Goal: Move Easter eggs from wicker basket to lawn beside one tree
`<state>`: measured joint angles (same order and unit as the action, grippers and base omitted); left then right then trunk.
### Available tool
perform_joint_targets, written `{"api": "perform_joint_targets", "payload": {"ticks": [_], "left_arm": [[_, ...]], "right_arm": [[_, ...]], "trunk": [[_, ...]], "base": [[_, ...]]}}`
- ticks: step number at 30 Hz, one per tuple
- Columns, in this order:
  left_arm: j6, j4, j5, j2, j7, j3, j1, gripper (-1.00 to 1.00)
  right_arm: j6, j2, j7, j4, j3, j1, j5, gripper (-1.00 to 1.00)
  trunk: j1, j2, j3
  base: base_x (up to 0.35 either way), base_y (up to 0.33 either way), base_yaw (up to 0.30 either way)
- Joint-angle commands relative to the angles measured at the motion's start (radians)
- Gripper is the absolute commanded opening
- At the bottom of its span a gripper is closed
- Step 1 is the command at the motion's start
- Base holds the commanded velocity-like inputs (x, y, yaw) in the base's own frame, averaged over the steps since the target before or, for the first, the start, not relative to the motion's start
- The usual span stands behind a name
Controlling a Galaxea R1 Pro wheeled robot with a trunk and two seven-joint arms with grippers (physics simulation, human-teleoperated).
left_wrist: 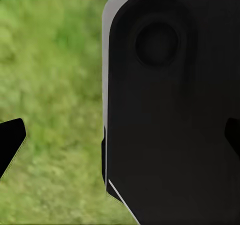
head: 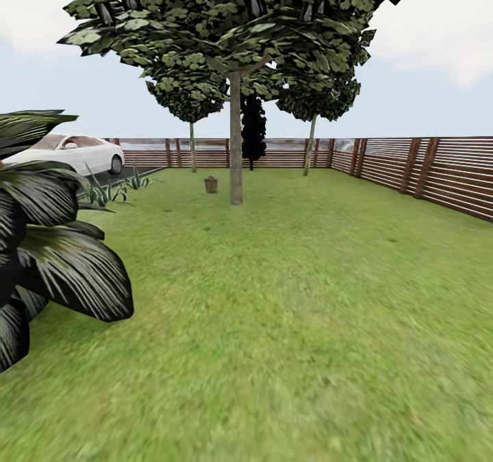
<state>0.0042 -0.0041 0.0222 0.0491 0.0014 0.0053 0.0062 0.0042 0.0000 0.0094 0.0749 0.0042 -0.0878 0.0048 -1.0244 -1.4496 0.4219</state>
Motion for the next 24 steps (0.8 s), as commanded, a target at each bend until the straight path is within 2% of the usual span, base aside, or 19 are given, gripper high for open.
{"api": "perform_joint_targets", "payload": {"ticks": [1,24], "left_arm": [[0.000,0.000,0.002,0.000,0.000,0.000,0.000,1.00],[0.000,0.000,0.002,0.000,0.000,0.000,0.000,1.00]], "right_arm": [[0.000,0.000,0.001,0.002,0.000,-0.001,0.001,1.00],[0.000,0.000,0.001,0.002,0.000,-0.001,0.000,1.00]], "trunk": [[-0.001,0.000,0.001],[-0.001,0.000,0.001]], "base": [[0.334,0.000,0.000],[0.334,0.000,0.000]]}}
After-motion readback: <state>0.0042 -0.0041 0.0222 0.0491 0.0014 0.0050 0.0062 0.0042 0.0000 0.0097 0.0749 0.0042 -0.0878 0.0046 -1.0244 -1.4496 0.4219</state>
